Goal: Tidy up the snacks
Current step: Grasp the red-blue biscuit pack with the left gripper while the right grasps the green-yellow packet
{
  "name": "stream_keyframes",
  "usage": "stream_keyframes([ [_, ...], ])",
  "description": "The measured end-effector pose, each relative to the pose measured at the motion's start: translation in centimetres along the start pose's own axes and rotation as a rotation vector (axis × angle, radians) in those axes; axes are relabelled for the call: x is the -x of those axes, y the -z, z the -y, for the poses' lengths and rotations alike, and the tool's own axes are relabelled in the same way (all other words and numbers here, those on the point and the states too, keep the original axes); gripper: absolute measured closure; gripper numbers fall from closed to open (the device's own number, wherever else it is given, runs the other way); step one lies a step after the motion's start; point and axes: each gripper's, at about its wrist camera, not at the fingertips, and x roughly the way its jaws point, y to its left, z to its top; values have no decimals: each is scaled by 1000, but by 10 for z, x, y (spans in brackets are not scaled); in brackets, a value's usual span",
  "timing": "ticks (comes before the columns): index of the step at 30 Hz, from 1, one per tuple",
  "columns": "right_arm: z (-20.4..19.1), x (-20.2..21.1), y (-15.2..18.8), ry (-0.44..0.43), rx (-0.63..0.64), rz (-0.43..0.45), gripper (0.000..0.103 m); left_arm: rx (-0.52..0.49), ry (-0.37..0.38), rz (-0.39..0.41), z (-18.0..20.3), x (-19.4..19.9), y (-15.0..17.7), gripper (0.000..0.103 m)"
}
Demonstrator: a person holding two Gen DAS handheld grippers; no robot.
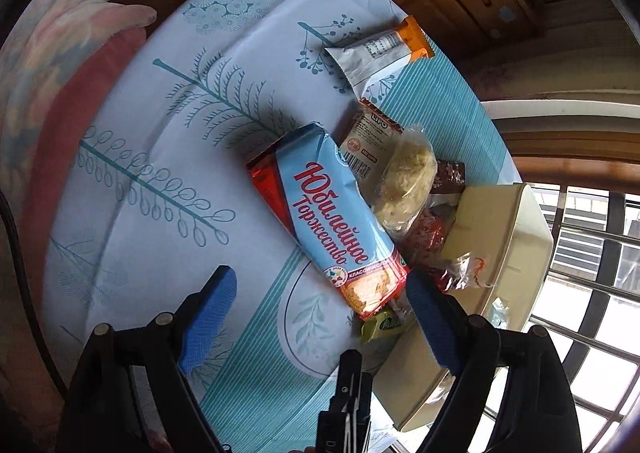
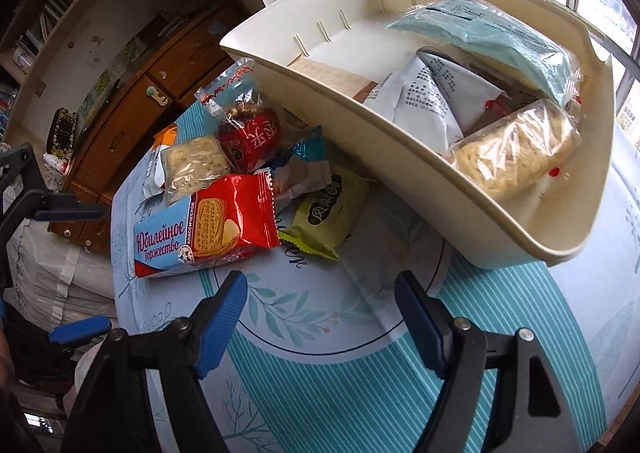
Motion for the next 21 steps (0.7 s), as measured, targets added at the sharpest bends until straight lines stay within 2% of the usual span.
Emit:
stream_keyframes([
  [5, -4, -19, 1, 46, 43, 8, 26, 1, 34, 3, 2, -19, -7, 17],
  [9, -6, -26, 1, 70, 66, 51, 27, -5, 56, 14, 6, -30, -12, 17],
  [21, -27, -39, 4, 163, 239, 142, 27, 1, 36, -14, 13, -62, -18, 17],
])
